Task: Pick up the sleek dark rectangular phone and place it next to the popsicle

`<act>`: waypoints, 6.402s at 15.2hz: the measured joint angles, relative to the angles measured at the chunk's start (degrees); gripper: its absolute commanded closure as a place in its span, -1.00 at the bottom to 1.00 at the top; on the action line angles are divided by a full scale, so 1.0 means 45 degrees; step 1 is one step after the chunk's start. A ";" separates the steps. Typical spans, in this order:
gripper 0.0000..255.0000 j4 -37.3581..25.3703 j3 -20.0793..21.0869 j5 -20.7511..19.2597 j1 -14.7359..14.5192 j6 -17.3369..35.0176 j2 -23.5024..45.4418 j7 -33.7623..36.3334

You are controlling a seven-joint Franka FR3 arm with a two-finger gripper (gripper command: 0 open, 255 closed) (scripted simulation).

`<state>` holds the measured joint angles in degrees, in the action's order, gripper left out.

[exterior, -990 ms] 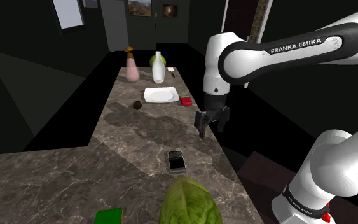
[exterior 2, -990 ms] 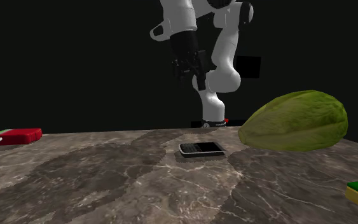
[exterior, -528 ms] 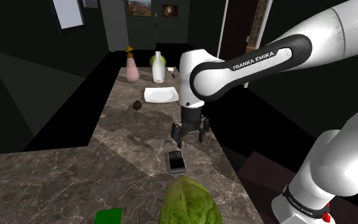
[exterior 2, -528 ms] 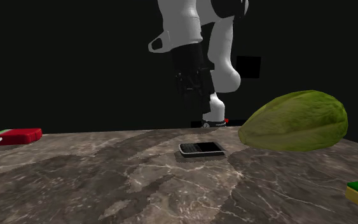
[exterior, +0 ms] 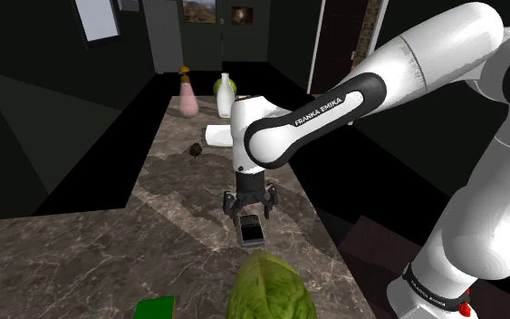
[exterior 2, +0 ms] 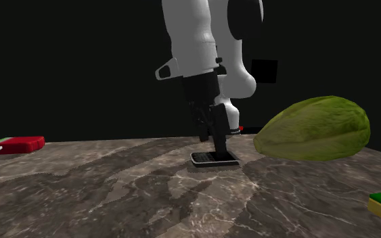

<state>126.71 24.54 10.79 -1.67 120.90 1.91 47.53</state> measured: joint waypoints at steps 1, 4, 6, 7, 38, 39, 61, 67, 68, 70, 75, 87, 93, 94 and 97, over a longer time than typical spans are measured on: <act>-1.00 0.0044 0.0020 -0.0036 -0.0027 0.0173 0.0132 0.0058; -1.00 0.0309 0.0069 -0.0099 -0.0096 0.0716 0.0415 0.0144; -1.00 0.0420 0.0078 -0.0107 -0.0111 0.0894 0.0482 0.0151; -1.00 0.0435 0.0082 -0.0109 -0.0117 0.0922 0.0493 0.0158; 1.00 -0.0742 0.0008 0.0281 -0.0009 -0.1613 -0.0958 0.0145; 1.00 -0.0849 0.0002 0.0298 -0.0006 -0.1788 -0.1031 0.0159; 1.00 -0.4794 -0.2488 -0.1369 0.2466 -0.3786 0.1654 -0.3886; 1.00 -0.7110 -0.3113 -0.1845 0.3175 -0.4541 0.3354 -0.5082; 1.00 -0.7533 -0.3202 -0.1906 0.3287 -0.4728 0.3608 -0.5264; 1.00 -0.8576 -0.3362 -0.2045 0.3468 -0.5073 0.4339 -0.5588; 1.00 -1.1794 -0.3751 -0.2352 0.3948 -0.6219 0.6482 -0.6463; 1.00 -1.0823 -0.3824 -0.2418 0.4027 -0.4687 0.7058 -0.6638; 1.00 -1.0476 -0.3830 -0.2437 0.4018 -0.4072 0.7255 -0.6654; 1.00 -1.0456 -0.3830 -0.2437 0.4019 -0.4050 0.7243 -0.6654; 1.00 -1.0478 -0.3828 -0.2437 0.4022 -0.4060 0.7256 -0.6662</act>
<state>79.55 7.31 -0.18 16.43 102.63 34.56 17.55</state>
